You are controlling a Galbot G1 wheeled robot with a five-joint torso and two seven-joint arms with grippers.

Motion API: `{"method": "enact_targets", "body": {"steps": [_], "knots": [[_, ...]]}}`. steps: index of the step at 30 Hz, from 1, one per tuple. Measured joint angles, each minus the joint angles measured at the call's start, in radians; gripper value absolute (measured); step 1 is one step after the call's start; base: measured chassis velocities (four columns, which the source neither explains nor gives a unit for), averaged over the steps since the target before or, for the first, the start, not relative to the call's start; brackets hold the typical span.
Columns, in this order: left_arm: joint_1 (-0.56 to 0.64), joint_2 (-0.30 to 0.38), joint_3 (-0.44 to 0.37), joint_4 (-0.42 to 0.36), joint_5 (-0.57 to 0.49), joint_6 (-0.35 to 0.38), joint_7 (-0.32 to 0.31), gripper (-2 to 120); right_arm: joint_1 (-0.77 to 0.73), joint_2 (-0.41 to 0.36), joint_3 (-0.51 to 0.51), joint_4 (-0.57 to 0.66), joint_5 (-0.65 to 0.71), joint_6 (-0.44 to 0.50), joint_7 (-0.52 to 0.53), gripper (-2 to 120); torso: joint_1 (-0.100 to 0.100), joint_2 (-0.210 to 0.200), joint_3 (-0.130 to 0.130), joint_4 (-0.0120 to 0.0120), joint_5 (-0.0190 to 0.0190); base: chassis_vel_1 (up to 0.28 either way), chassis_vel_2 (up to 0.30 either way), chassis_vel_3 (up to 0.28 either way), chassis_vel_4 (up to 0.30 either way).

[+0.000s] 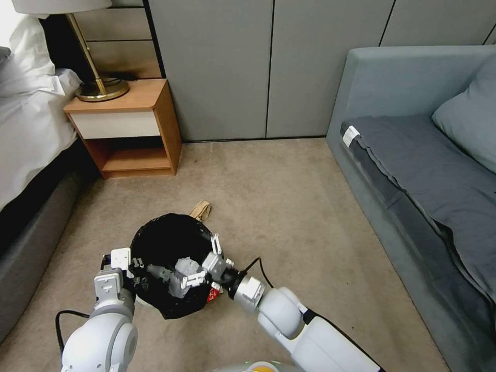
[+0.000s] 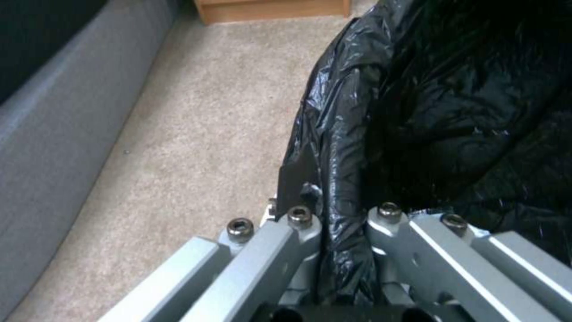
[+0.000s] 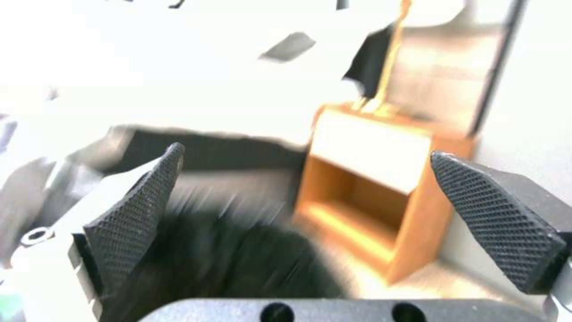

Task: Pick up the trash bin, then pick up the garbage from the floor and place it into the trash bin.

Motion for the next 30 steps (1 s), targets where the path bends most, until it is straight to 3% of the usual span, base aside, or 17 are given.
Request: {"method": "enact_targets", "body": {"steps": [6,8,11,19,25,30], "knots": [[-0.001,0.008,-0.019,0.008,-0.003,-0.002,0.004,1,-0.027,0.001,0.074,0.146,0.028,-0.069,0.091,100,0.0,0.0,0.0,0.0,0.0,0.0,0.0,0.0,0.0],[-0.002,0.016,-0.037,0.011,-0.017,-0.004,0.005,1,-0.095,-0.009,0.163,0.242,0.018,-0.141,0.119,100,0.0,0.0,0.0,0.0,0.0,0.0,0.0,0.0,0.0],[-0.005,0.023,-0.049,0.011,-0.028,-0.005,0.006,1,-0.183,-0.012,0.243,0.284,-0.003,-0.154,0.138,100,0.0,0.0,0.0,-0.0003,0.0001,0.0,0.0,0.0,0.0],[-0.011,0.019,-0.07,0.011,-0.048,-0.006,0.007,1,-0.376,0.038,0.392,0.298,-0.023,-0.108,0.153,100,0.0,0.0,0.0,-0.0001,0.0001,0.0,0.0,0.0,0.0],[-0.016,0.021,-0.081,0.01,-0.064,-0.006,0.007,1,-0.482,0.056,0.434,0.267,-0.023,-0.056,0.155,100,0.0,0.0,0.0,0.0,0.0001,0.0,0.0,0.0,0.0],[-0.017,0.013,-0.077,0.004,-0.064,-0.006,0.006,1,-0.482,0.057,0.433,0.256,-0.023,-0.054,0.155,100,0.0,0.0,0.0,0.0,-0.0001,0.0,0.0,0.0,0.0]]}}
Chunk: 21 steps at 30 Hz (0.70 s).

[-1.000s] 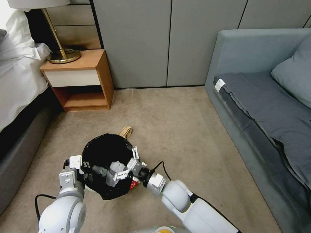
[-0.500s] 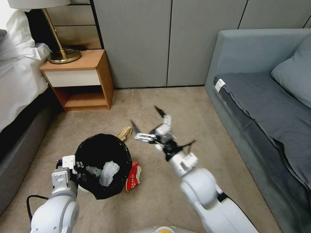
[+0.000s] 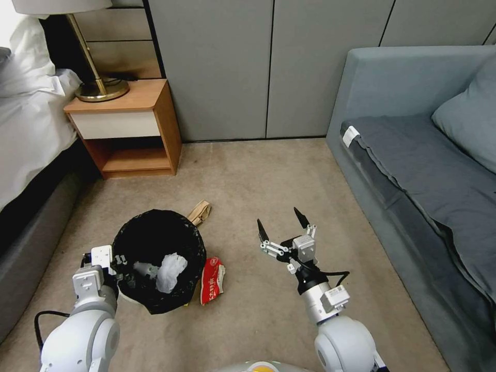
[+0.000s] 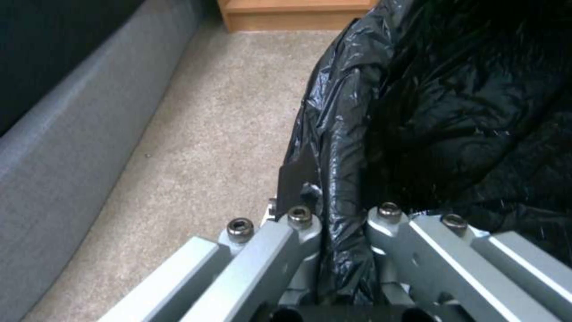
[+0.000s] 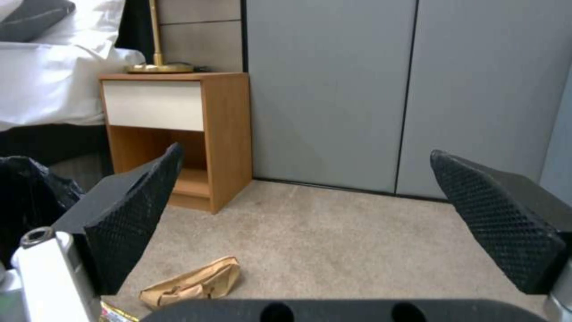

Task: Pick up the trash bin, then pick up the garbage from the floor and place it into the trash bin.

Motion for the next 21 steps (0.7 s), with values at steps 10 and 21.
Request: {"method": "enact_targets", "body": {"steps": [10,21], "knots": [[0.005,-0.001,0.0,-0.013,-0.001,0.0,-0.003,1,0.028,-0.005,-0.002,-0.011,0.005,-0.004,0.0,100,0.0,0.0,0.0,0.0,0.0002,0.0,0.0,0.0,0.0],[0.007,-0.003,0.005,-0.02,-0.003,0.0,-0.006,1,0.026,-0.006,0.003,-0.008,0.006,-0.004,-0.003,100,0.0,0.0,0.0,0.0,0.0002,0.0,0.0,0.0,0.0]]}}
